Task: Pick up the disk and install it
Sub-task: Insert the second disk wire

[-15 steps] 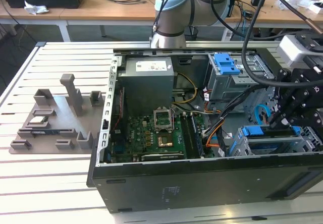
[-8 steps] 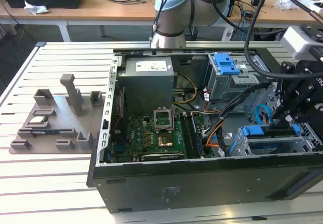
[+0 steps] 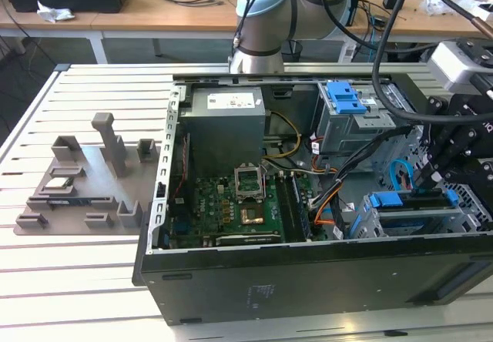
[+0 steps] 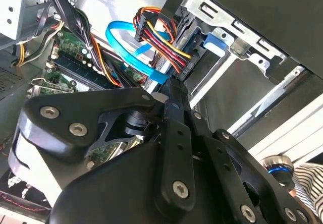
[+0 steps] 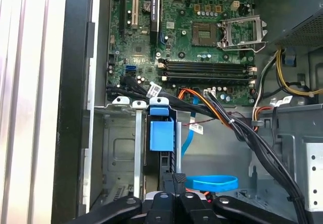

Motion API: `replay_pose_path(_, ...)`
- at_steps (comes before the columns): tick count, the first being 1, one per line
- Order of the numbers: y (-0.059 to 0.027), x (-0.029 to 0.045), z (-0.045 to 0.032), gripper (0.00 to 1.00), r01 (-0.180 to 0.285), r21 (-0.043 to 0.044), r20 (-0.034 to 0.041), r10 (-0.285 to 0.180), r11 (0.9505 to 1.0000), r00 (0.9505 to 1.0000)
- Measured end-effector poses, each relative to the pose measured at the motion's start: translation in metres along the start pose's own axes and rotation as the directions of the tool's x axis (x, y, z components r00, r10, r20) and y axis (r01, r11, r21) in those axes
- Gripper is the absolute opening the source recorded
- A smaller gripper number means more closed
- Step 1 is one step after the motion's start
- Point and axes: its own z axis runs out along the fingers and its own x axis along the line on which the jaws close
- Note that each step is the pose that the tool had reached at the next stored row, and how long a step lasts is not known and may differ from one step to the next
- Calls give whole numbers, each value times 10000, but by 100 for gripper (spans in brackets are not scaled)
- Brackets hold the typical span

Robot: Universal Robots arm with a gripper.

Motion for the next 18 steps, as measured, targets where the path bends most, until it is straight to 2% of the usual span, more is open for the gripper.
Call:
replay_pose_path(6,-13,35,103,11,-3,-85,-6,3,10000,10000)
replay_pose_path(8,-12,38,79,11,0,-85,22,1,10000,10000)
replay_pose_path(10,2,32,-58,11,-2,-86,1,2,10000,10000)
replay_pose_path(12,13,28,-154,11,-3,-86,0,3,10000,10000)
replay_pose_path(13,22,24,-236,11,-3,-86,0,3,10000,10000)
replay_pose_path(15,31,21,-311,11,-3,-85,1,3,10000,10000)
replay_pose_path(16,38,17,-385,11,-3,-85,-1,3,10000,10000)
replay_pose_path(18,50,13,-482,11,-3,-85,0,3,10000,10000)
